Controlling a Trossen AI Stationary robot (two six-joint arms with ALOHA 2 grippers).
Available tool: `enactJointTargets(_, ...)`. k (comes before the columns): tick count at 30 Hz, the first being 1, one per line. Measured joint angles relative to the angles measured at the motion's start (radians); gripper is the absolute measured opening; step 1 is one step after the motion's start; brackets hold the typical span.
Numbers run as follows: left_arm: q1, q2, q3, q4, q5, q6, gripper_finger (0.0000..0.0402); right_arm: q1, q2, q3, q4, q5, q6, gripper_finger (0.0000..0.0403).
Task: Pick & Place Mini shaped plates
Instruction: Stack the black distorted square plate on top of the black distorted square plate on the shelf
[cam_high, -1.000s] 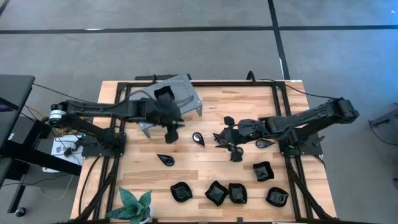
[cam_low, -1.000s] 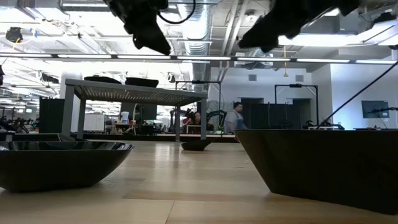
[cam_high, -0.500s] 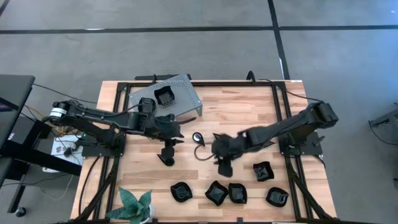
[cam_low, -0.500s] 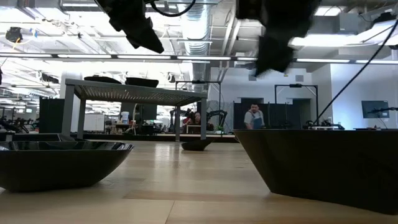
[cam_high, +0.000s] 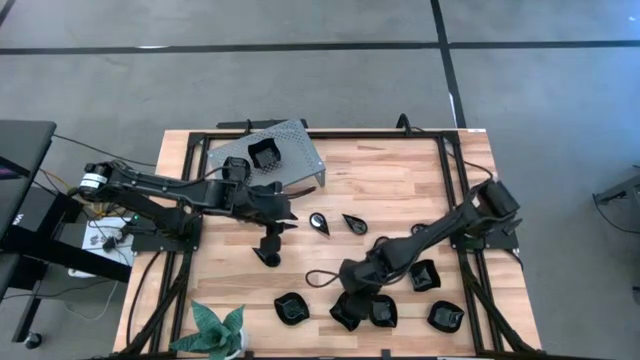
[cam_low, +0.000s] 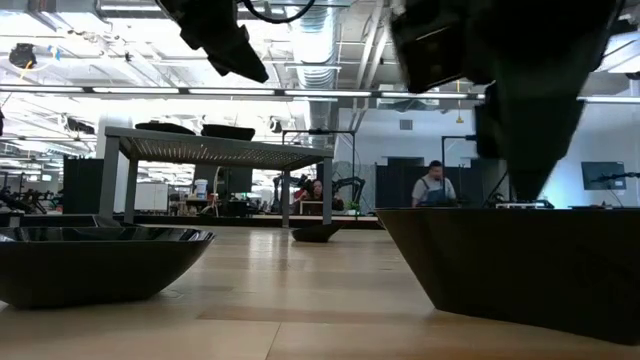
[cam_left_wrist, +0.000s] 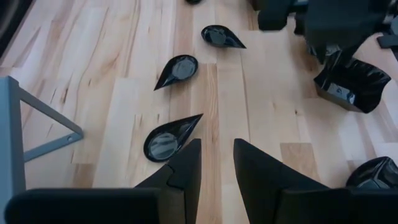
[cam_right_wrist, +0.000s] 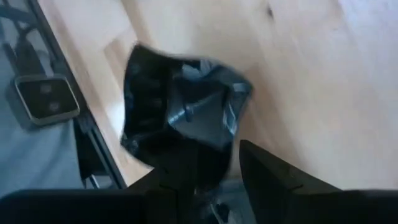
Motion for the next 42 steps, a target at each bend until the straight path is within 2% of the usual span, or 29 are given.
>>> enactJointTargets(10, 0.000, 0.000, 0.000, 0.007, 0.000, 0.000, 0.0095, -0.027, 0.059, 0.012, -0.028, -0.010, -0.058, 0.0111)
enactJointTargets(14, 0.000, 0.000, 0.000, 0.011, 0.000, 0.000, 0.0095, -0.027, 0.058, 0.013, -0.039, -0.011, -0.070, 0.0080)
enactJointTargets(19, -0.005, 0.000, 0.000, 0.016, 0.000, -0.001, 0.0095, -0.029, 0.058, 0.013, -0.033, -0.011, -0.157, 0.0014)
enactJointTargets(24, -0.044, 0.000, 0.000, 0.022, 0.001, 0.008, 0.0095, -0.053, 0.057, 0.013, -0.031, -0.011, -0.168, 0.0012)
enactJointTargets(29, -0.101, 0.000, 0.000, 0.047, 0.042, 0.141, 0.0093, -0.122, 0.046, 0.013, -0.038, -0.011, -0.210, 0.0004)
enactJointTargets(33, -0.137, 0.000, 0.000, 0.069, 0.117, 0.263, 0.0092, -0.206, 0.030, 0.061, -0.098, -0.010, -0.322, 0.0007)
enactJointTargets(36, -0.151, 0.003, -0.006, 0.091, 0.136, 0.357, 0.0092, -0.283, 0.029, 0.117, -0.135, 0.002, -0.410, 0.0002)
enactJointTargets(42, -0.139, 0.055, -0.058, 0.167, 0.137, 0.373, 0.0111, -0.414, 0.029, 0.179, -0.142, 0.019, -0.487, 0.0008)
